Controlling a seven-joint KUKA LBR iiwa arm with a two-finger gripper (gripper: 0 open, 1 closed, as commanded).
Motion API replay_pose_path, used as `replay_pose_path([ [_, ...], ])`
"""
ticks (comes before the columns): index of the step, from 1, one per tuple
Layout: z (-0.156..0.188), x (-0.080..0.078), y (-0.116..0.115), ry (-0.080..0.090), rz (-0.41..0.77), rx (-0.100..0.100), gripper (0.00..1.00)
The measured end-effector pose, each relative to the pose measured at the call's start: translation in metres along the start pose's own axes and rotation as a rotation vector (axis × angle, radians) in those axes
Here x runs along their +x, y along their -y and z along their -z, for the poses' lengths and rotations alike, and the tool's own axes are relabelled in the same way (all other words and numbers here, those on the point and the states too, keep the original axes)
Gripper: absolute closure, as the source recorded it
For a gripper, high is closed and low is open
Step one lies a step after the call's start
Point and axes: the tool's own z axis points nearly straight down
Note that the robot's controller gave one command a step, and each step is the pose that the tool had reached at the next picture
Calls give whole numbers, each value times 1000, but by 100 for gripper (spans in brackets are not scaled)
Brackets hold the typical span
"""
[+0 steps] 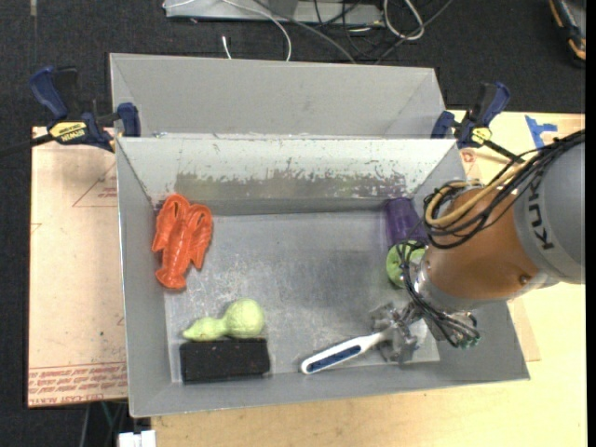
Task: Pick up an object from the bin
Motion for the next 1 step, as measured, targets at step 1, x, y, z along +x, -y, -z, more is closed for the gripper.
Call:
replay_pose_path([
  [1,0,0,-1,0,-11,0,100],
])
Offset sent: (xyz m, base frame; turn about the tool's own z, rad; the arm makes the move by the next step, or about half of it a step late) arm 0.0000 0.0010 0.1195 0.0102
